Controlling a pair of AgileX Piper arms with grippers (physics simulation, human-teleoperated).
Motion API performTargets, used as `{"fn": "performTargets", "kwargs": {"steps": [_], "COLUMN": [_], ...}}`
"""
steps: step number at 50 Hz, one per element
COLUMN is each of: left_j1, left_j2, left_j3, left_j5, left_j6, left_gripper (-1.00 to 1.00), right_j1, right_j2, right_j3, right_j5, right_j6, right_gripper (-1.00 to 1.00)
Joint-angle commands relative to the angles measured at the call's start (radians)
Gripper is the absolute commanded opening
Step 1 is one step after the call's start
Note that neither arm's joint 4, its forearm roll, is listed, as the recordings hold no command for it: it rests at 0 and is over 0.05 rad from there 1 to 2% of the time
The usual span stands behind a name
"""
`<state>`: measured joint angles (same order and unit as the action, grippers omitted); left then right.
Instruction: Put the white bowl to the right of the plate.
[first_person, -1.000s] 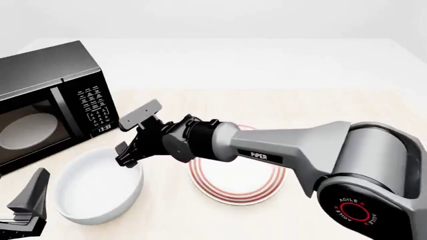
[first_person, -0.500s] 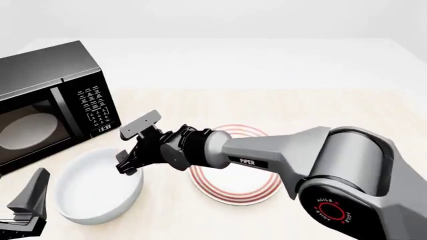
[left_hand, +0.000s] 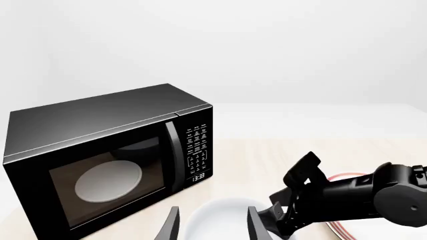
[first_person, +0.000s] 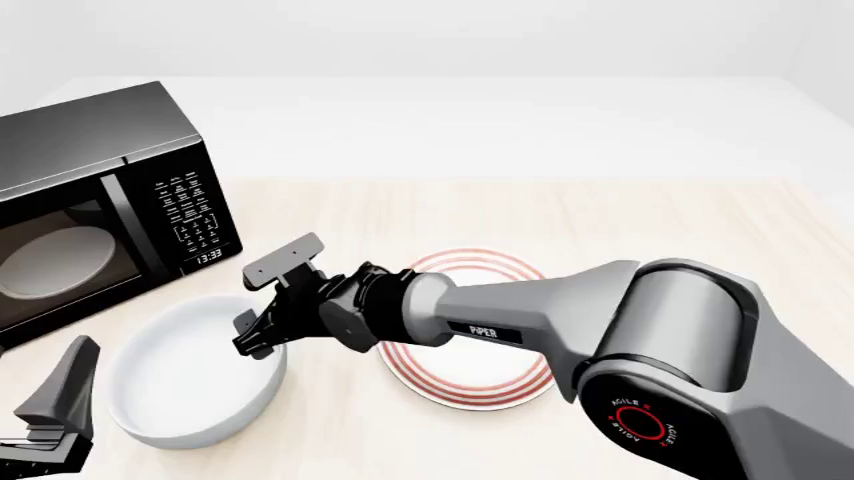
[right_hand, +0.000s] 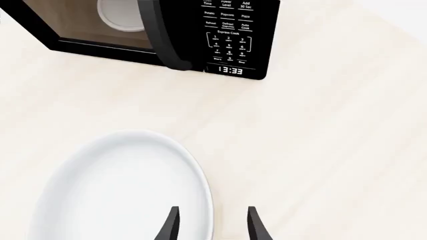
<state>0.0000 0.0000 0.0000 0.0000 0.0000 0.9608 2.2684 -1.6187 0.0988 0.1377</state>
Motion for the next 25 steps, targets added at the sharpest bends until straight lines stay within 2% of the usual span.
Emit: {"fn": "performTargets", "kwargs": {"steps": [1, 19, 20, 25], "left_j1": [0.0, 0.0, 0.0, 0.0], "left_j2": [0.0, 0.0, 0.0, 0.0], "left_j3": [0.0, 0.0, 0.0, 0.0], "left_j5": [0.0, 0.0, 0.0, 0.0], "left_j6": [0.0, 0.0, 0.0, 0.0], "left_gripper": [1.0, 1.0, 1.0, 1.0], "right_j1": [0.005, 0.002, -0.003, -0.002], "right_j2": [0.021, 0.031, 0.031, 0.027], "right_j3": [-0.002, 0.018, 0.015, 0.02], "right_j5": [-0.013, -0.036, -0.034, -0.034], "right_j6": [0.015, 0.026, 0.021, 0.02], "right_gripper": [1.0, 1.0, -1.0, -1.0]}}
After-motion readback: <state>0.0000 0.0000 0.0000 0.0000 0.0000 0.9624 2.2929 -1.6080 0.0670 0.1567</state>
